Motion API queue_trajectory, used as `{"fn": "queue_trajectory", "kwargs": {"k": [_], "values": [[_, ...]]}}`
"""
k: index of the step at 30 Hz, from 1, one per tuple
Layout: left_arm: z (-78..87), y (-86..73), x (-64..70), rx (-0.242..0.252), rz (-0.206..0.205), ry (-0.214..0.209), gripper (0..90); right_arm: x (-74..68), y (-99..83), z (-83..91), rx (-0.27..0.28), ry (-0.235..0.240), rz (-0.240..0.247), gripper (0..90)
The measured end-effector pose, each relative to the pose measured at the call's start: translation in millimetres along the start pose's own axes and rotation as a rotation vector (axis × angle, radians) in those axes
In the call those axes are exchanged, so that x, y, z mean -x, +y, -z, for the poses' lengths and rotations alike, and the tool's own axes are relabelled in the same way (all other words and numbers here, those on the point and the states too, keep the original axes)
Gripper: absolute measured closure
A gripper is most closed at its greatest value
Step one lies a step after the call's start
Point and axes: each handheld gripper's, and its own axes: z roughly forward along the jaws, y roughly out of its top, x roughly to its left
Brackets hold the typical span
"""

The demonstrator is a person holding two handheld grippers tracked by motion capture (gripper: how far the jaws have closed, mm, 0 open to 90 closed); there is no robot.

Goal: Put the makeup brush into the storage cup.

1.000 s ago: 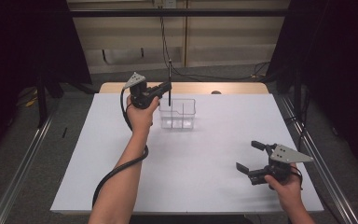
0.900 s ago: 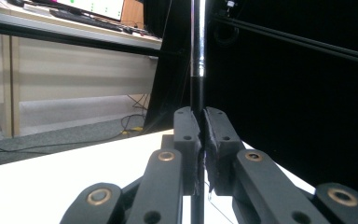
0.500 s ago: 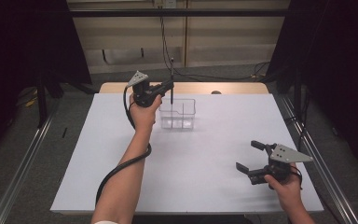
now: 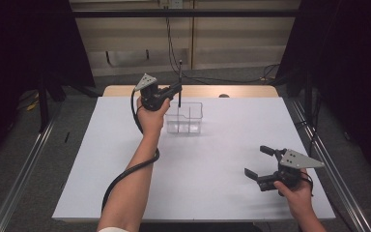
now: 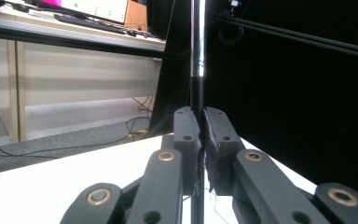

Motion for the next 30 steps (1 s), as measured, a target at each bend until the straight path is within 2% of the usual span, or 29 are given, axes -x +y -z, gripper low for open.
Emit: {"fn": "queue_trajectory", "kwargs": {"k": [1, 2, 9, 13, 15, 21, 24, 30], "values": [[-0.8, -0.6, 0.7, 0.009, 0.009, 0.002, 84.2, 0.0, 0.0, 0.0, 0.0, 0.0, 0.0, 0.0], [-0.4, -0.8, -0.1, -0.004, -0.003, 0.001, 84.2, 0.1, -0.1, 0.0, -0.001, 0.001, -0.001, 0.0], [-2.0, -2.5, 0.7, -0.01, -0.008, -0.004, 84.1, -0.2, 0.1, -0.2, -0.003, 0.001, 0.0, 0.0], [-4.5, -4.8, 2.1, 0.0, 0.015, -0.01, 84.2, -0.3, 0.1, -0.1, -0.002, 0.0, -0.002, 0.0], [-4.8, -5.0, 2.1, -0.009, -0.002, -0.007, 84.2, -0.3, 0.1, -0.2, 0.0, -0.001, -0.002, 0.0], [-6.6, -5.7, 3.5, -0.005, 0.009, -0.01, 84.2, -0.2, 0.0, -0.2, 0.0, 0.0, -0.001, 0.0], [-7.0, -7.0, 3.3, -0.014, -0.001, -0.009, 84.2, -0.3, -0.1, -0.3, 0.0, -0.001, -0.002, 0.0], [-9.2, -9.8, 5.2, -0.006, 0.018, -0.003, 84.2, -0.4, 0.0, -0.2, -0.003, 0.001, -0.001, 0.0]]}}
